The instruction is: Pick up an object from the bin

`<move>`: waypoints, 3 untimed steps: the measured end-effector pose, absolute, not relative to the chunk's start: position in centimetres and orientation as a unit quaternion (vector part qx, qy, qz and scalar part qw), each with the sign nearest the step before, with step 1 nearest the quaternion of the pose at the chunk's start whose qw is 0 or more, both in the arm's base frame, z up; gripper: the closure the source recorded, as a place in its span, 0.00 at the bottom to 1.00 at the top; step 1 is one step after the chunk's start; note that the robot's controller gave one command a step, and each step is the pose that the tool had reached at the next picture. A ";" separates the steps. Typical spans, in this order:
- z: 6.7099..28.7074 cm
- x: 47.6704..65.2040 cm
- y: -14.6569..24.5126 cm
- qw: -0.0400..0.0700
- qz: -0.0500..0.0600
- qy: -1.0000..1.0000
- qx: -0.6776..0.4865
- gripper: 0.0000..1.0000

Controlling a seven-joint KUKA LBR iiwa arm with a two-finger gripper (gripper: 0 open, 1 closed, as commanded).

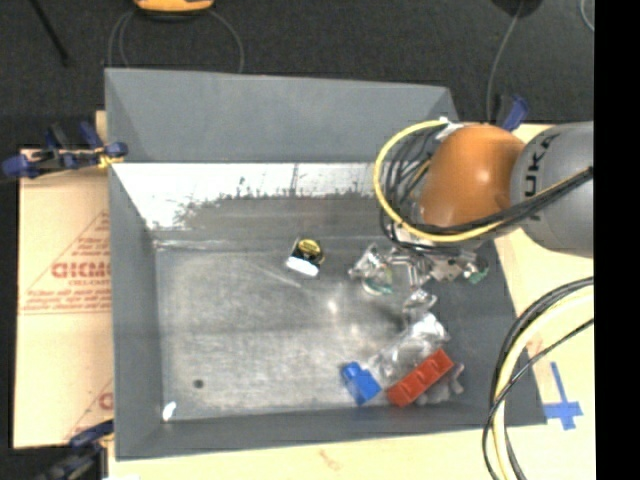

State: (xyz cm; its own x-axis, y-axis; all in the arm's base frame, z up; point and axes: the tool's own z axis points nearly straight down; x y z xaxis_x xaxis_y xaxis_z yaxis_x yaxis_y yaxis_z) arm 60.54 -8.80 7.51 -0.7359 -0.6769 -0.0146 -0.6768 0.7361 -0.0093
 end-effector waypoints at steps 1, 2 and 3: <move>8.7 65.7 -10.0 0.003 -0.002 0.904 -0.427 0.00; 7.6 62.7 -9.3 0.003 -0.003 0.791 -0.612 0.00; 7.6 62.6 -9.2 0.003 -0.001 0.792 -0.610 1.00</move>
Offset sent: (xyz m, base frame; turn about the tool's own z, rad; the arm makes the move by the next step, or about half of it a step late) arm 0.0493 -0.0113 0.0096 -0.1423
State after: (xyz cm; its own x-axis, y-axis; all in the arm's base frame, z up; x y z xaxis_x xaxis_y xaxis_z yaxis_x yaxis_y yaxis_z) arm 62.63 -9.23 7.60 -0.2547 -0.9670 -0.0039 -0.9670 0.2547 -0.0050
